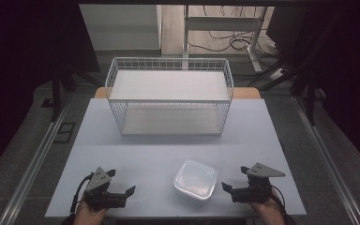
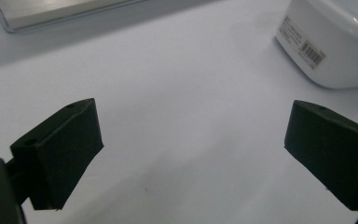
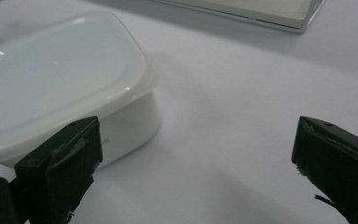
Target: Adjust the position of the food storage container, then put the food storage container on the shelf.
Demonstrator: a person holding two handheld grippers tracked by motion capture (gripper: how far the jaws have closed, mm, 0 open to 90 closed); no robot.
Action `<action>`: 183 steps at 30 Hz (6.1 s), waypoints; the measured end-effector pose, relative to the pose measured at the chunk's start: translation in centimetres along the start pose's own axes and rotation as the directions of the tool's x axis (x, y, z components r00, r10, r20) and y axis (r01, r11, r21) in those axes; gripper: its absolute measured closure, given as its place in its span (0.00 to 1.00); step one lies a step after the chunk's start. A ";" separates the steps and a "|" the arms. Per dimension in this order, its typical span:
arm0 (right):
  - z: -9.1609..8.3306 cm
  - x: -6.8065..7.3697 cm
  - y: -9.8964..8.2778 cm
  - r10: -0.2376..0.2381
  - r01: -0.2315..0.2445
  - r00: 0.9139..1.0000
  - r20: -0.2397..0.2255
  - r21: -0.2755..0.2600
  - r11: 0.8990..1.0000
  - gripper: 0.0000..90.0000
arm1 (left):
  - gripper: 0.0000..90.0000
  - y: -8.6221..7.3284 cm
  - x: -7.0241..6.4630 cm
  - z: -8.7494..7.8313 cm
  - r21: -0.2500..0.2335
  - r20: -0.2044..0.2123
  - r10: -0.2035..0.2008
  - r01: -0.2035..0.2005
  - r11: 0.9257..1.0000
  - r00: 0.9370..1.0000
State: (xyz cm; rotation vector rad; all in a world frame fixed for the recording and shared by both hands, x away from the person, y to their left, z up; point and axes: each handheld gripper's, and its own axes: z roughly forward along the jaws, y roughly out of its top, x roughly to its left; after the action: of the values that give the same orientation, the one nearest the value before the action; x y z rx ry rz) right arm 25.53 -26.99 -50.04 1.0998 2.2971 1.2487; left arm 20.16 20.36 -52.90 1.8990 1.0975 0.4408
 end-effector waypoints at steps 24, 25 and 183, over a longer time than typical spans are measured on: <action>0.0 0.2 0.3 0.010 -0.008 1.000 -0.022 0.073 0.997 0.01 | 0.04 0.0 -0.8 0.5 0.048 -0.036 0.063 -0.062 0.997 0.997; 0.0 0.2 0.3 0.010 -0.008 1.000 -0.022 0.073 0.997 0.01 | 0.04 0.0 -0.8 0.5 0.048 -0.036 0.063 -0.062 0.997 0.997; 4.1 5.5 5.5 0.139 -0.107 0.960 -0.245 0.137 0.985 0.82 | 0.81 6.5 -3.3 4.6 0.095 0.348 -0.140 0.114 0.989 0.927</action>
State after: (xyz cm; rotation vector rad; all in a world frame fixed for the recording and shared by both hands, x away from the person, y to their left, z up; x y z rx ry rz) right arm 26.88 -18.69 -47.38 1.2030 2.5591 1.3822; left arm 24.75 13.78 -49.73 1.8645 0.9956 -0.0189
